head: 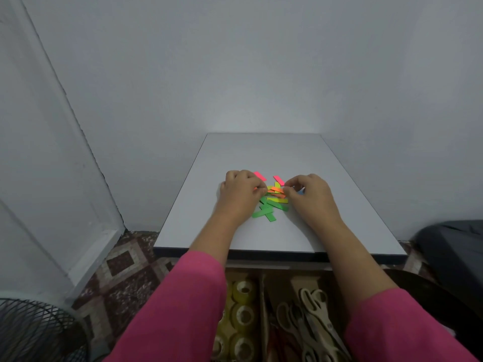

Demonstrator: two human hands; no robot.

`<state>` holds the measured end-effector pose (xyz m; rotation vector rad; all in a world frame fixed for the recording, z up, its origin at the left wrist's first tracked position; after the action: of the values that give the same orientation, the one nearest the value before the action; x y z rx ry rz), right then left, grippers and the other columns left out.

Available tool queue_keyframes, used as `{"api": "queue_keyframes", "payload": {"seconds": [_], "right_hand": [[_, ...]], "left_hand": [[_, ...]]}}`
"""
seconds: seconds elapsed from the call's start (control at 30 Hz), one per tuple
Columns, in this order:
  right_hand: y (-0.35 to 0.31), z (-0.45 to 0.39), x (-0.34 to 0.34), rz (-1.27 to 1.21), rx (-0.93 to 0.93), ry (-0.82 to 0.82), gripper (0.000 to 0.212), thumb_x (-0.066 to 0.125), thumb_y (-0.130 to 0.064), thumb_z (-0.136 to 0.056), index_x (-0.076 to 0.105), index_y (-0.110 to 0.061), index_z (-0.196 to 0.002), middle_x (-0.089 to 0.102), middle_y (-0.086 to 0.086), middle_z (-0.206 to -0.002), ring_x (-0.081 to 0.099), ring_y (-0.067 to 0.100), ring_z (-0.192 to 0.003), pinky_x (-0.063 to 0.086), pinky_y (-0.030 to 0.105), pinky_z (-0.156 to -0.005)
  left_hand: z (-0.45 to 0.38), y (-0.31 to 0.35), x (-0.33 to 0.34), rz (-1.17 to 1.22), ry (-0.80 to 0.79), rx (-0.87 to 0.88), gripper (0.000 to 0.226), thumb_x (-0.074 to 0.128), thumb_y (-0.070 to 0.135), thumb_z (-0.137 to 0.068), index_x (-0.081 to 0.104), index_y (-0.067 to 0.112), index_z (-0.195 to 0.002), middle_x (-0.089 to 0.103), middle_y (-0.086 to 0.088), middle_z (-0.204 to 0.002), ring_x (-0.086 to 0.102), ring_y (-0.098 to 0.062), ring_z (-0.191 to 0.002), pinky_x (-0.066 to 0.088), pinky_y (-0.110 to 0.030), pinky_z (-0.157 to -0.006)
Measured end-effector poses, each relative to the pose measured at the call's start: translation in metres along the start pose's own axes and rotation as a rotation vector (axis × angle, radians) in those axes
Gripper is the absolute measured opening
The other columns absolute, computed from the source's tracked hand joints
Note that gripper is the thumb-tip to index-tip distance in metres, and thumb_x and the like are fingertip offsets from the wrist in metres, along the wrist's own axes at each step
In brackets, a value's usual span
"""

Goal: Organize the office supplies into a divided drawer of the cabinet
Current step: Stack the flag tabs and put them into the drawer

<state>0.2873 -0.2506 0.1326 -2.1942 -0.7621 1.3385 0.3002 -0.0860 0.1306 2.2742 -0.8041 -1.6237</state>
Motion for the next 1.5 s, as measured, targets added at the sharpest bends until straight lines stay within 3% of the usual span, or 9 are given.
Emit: {"api": "queue_keyframes", "payload": {"seconds": [0.33,0.5,0.63,0.77,0.93,1.0,1.13,1.3,1.5], "right_hand": [[-0.009,0.006,0.001,-0.103,-0.021,-0.073,0.006,0.067,-0.020,-0.084,0.073,-0.020,-0.082,0.056,-0.009,-0.082,0.051,0.008,-0.083,0.037,0.020,-0.068],[-0.009,0.008,0.009,-0.024,-0.023,-0.141,0.009,0.067,-0.022,-0.080,0.076,-0.023,-0.077,0.059,-0.010,-0.082,0.056,0.010,-0.084,0.043,0.027,-0.071],[-0.010,0.007,0.007,-0.013,-0.048,-0.109,0.009,0.066,-0.024,-0.082,0.074,-0.025,-0.086,0.056,-0.008,-0.083,0.054,0.012,-0.085,0.043,0.029,-0.072],[-0.013,0.006,0.007,-0.020,-0.087,-0.101,0.023,0.068,-0.027,-0.083,0.070,-0.029,-0.106,0.055,-0.010,-0.083,0.052,0.013,-0.087,0.045,0.031,-0.077],[-0.015,0.004,0.007,0.055,-0.124,-0.071,0.018,0.066,-0.023,-0.086,0.070,-0.027,-0.102,0.057,-0.006,-0.083,0.054,0.015,-0.086,0.046,0.032,-0.075],[-0.014,0.004,0.008,0.079,-0.119,-0.073,0.013,0.065,-0.023,-0.086,0.073,-0.026,-0.095,0.056,-0.004,-0.084,0.055,0.017,-0.088,0.046,0.033,-0.075],[-0.014,0.004,0.014,0.146,-0.107,-0.119,0.018,0.062,-0.029,-0.087,0.074,-0.028,-0.100,0.058,-0.001,-0.094,0.053,0.018,-0.094,0.046,0.036,-0.082],[-0.015,0.004,0.014,0.188,-0.099,-0.117,0.016,0.061,-0.027,-0.086,0.074,-0.025,-0.095,0.058,0.000,-0.096,0.052,0.020,-0.098,0.044,0.037,-0.084],[-0.016,0.007,0.015,0.184,-0.088,-0.134,0.014,0.063,-0.030,-0.083,0.072,-0.021,-0.088,0.059,0.000,-0.097,0.051,0.020,-0.098,0.045,0.039,-0.085]], "left_hand": [[0.005,0.000,-0.012,0.113,0.074,-0.015,0.018,0.056,0.033,-0.093,0.072,0.027,-0.098,0.059,0.008,-0.112,0.037,-0.019,-0.117,0.036,-0.036,-0.095],[0.006,-0.006,-0.014,0.201,0.088,-0.063,0.015,0.060,0.026,-0.089,0.074,0.023,-0.091,0.064,0.006,-0.106,0.038,-0.019,-0.115,0.038,-0.033,-0.094],[0.006,-0.012,-0.014,0.307,0.084,-0.108,0.013,0.063,0.021,-0.085,0.076,0.022,-0.083,0.065,0.010,-0.096,0.040,-0.019,-0.114,0.038,-0.032,-0.096],[0.006,-0.010,-0.010,0.270,0.035,-0.077,0.013,0.063,0.029,-0.080,0.074,0.032,-0.075,0.059,0.023,-0.081,0.041,-0.016,-0.111,0.040,-0.035,-0.094],[0.005,-0.010,-0.004,0.189,-0.011,-0.079,0.010,0.065,0.031,-0.082,0.074,0.033,-0.078,0.060,0.018,-0.096,0.038,-0.016,-0.113,0.037,-0.037,-0.097],[0.005,-0.010,-0.003,0.185,-0.026,-0.086,0.009,0.065,0.031,-0.083,0.072,0.033,-0.078,0.057,0.019,-0.095,0.037,-0.016,-0.115,0.036,-0.039,-0.099],[0.004,-0.012,-0.004,0.223,-0.015,-0.114,0.013,0.061,0.030,-0.085,0.072,0.036,-0.080,0.059,0.019,-0.095,0.038,-0.017,-0.116,0.036,-0.040,-0.100],[0.003,-0.014,0.000,0.185,-0.051,-0.131,0.024,0.054,0.023,-0.087,0.076,0.032,-0.090,0.065,0.012,-0.110,0.037,-0.020,-0.118,0.035,-0.039,-0.102],[0.003,-0.015,-0.001,0.189,-0.048,-0.148,0.026,0.052,0.021,-0.087,0.076,0.031,-0.091,0.063,0.011,-0.112,0.036,-0.019,-0.119,0.035,-0.038,-0.101]]}}
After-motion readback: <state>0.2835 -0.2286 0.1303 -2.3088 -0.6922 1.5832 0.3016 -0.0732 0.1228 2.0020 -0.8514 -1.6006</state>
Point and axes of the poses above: each hand's wrist, its own z-axis away from the middle knuckle, its own x-axis out of the palm, y = z × x, the point moved 10 cm from there along -z, towards the middle knuckle
